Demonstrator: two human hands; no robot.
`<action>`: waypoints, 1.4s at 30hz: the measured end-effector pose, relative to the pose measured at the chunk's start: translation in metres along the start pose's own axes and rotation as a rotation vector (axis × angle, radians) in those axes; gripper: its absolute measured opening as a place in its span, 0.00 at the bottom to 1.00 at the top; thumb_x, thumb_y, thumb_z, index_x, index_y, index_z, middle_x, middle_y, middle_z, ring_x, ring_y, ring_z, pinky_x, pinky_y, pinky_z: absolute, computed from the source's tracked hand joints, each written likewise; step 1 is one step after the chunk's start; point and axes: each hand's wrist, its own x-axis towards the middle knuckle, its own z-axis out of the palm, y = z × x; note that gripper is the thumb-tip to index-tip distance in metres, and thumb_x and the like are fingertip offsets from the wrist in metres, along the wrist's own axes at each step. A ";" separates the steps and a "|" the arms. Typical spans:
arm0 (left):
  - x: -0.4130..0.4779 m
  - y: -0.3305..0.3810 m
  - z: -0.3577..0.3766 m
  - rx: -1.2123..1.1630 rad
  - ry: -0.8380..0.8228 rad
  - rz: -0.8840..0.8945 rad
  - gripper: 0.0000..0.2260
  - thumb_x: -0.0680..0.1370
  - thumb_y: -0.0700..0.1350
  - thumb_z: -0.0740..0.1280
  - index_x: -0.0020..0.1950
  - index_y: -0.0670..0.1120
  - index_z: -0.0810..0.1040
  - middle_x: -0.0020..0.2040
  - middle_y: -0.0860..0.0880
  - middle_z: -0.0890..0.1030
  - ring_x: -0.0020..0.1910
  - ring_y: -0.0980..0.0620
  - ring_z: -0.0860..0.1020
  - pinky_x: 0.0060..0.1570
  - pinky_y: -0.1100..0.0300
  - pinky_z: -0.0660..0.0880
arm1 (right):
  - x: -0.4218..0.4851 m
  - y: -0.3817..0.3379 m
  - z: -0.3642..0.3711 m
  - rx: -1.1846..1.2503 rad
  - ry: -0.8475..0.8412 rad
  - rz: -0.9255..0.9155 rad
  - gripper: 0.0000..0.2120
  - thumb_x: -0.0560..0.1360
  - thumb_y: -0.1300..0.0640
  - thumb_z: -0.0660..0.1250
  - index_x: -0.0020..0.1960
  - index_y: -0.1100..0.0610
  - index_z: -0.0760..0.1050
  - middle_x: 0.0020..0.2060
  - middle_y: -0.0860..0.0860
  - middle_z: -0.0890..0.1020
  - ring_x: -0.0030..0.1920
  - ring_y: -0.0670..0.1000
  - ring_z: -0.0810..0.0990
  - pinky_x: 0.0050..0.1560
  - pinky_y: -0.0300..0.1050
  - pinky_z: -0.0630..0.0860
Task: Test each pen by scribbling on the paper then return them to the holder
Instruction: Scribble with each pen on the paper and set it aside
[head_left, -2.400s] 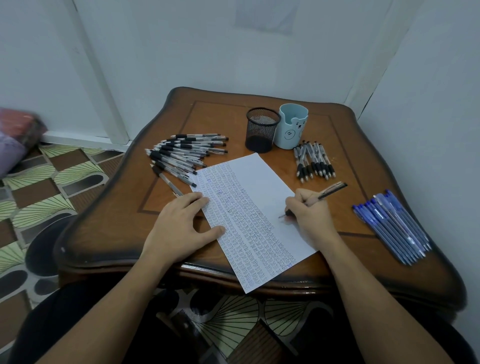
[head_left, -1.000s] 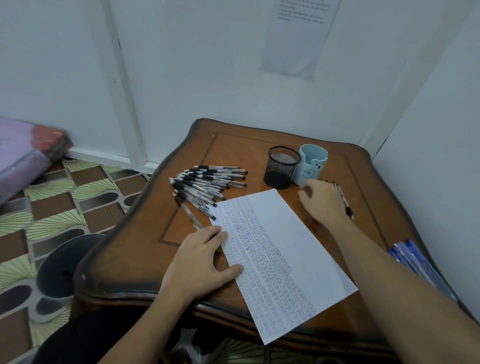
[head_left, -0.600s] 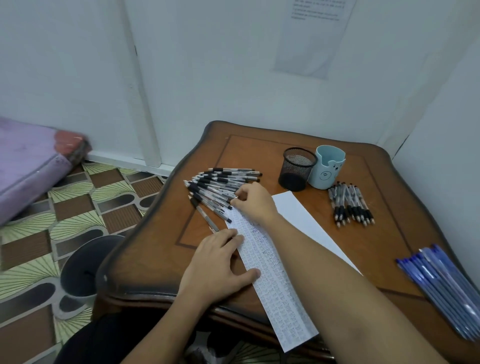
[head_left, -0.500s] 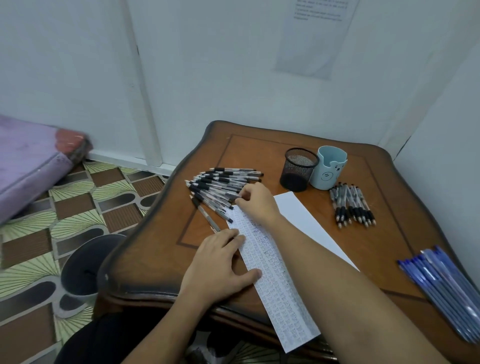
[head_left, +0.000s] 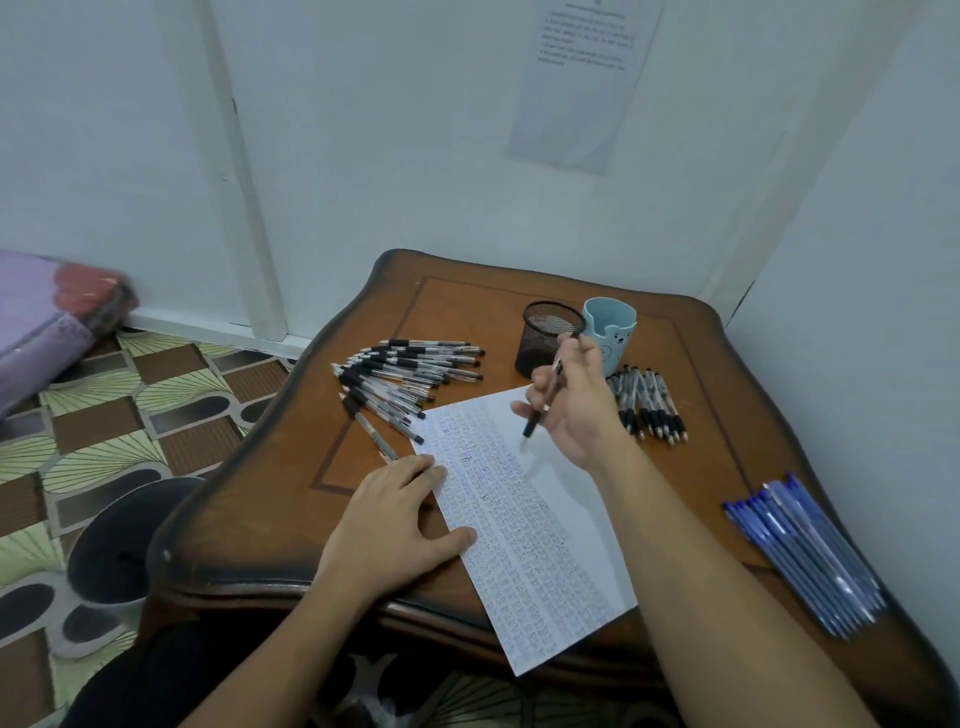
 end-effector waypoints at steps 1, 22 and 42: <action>0.000 0.000 -0.001 -0.003 -0.005 -0.003 0.42 0.67 0.76 0.52 0.74 0.53 0.67 0.74 0.55 0.64 0.73 0.56 0.61 0.71 0.58 0.54 | -0.005 -0.001 -0.004 0.002 -0.009 0.025 0.07 0.86 0.50 0.53 0.60 0.48 0.67 0.29 0.51 0.70 0.25 0.47 0.66 0.27 0.41 0.70; 0.000 0.003 -0.001 0.007 -0.008 -0.022 0.44 0.65 0.77 0.52 0.73 0.53 0.68 0.74 0.56 0.65 0.72 0.56 0.61 0.71 0.57 0.54 | -0.062 0.020 -0.088 -0.261 0.008 0.041 0.17 0.78 0.49 0.62 0.49 0.64 0.78 0.37 0.59 0.83 0.34 0.56 0.78 0.30 0.42 0.69; 0.001 0.002 0.002 -0.001 0.010 -0.023 0.43 0.65 0.77 0.54 0.73 0.52 0.70 0.73 0.55 0.67 0.72 0.55 0.63 0.72 0.55 0.56 | -0.071 0.056 -0.093 -0.594 0.042 -0.131 0.22 0.73 0.72 0.68 0.28 0.59 0.61 0.25 0.52 0.60 0.25 0.46 0.64 0.27 0.39 0.72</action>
